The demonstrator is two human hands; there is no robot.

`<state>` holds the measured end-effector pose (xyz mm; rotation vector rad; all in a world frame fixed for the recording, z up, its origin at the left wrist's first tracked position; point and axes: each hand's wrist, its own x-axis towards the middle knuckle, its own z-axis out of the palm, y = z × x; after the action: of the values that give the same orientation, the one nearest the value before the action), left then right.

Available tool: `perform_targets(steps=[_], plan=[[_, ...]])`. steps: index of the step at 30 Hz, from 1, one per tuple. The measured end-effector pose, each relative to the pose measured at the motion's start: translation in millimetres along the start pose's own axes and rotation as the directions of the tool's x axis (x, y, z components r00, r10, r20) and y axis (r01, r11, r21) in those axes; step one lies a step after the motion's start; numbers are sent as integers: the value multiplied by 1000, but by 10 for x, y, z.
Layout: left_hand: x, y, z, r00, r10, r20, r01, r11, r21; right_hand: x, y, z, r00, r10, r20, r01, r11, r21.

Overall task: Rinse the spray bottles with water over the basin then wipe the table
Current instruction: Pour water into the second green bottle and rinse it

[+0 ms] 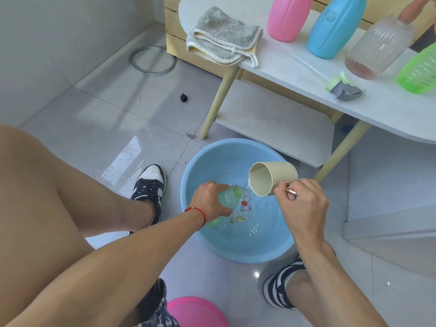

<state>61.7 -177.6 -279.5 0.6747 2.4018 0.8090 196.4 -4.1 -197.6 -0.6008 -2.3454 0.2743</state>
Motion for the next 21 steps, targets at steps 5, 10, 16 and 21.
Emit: perform_targets(steps=[5, 10, 16, 21], plan=[[-3, 6, 0, 1000, -1, 4, 1, 1000, 8, 14, 1, 1, 998, -40, -38, 40, 999, -8], [-10, 11, 0, 1000, -9, 12, 9, 1000, 2, 19, 13, -13, 993, -94, -65, 92, 996, -21], [-9, 18, 1, 1000, -13, 20, 13, 1000, -2, 43, 13, -31, 976, -193, -100, 189, 981, -49], [-9, 29, 0, 999, -11, 30, 10, 1000, 11, 62, -5, -57, 955, -279, -103, 271, 959, -82]])
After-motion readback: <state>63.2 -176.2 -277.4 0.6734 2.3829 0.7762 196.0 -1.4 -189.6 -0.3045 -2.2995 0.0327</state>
